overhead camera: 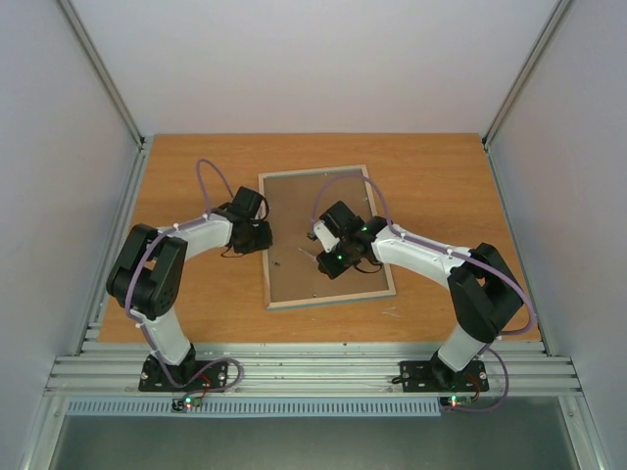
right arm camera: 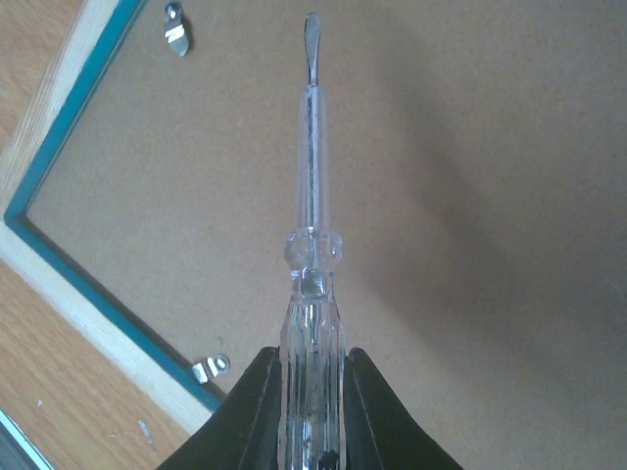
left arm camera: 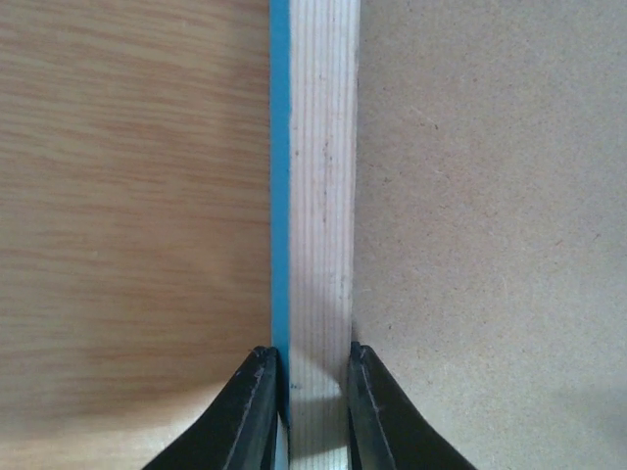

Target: Take the photo out of the frame

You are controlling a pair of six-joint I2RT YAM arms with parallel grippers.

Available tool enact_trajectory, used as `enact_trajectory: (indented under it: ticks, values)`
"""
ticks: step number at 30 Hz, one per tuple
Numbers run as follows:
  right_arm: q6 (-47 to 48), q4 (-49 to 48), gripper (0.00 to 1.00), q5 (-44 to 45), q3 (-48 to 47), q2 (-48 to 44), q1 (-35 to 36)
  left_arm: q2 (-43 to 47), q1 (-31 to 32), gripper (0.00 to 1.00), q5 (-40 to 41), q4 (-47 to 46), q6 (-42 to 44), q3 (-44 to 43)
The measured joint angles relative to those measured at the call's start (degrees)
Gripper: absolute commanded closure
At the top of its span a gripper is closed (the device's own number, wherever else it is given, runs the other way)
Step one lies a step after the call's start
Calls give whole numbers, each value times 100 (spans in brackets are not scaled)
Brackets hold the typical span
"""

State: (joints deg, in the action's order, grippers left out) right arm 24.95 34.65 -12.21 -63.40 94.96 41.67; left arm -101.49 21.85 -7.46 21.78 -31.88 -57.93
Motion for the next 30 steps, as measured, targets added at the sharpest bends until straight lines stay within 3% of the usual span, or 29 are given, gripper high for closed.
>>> enact_trajectory:
  ticks: [9, 30]
  values:
    - [-92, -7, 99, 35, -236, 118, -149, 356, 293, 88, 22, 243, -24, 330]
    - [-181, 295, 99, 63, -2326, 2037, -278, 857, 516, 88, -271, 214, -66, 920]
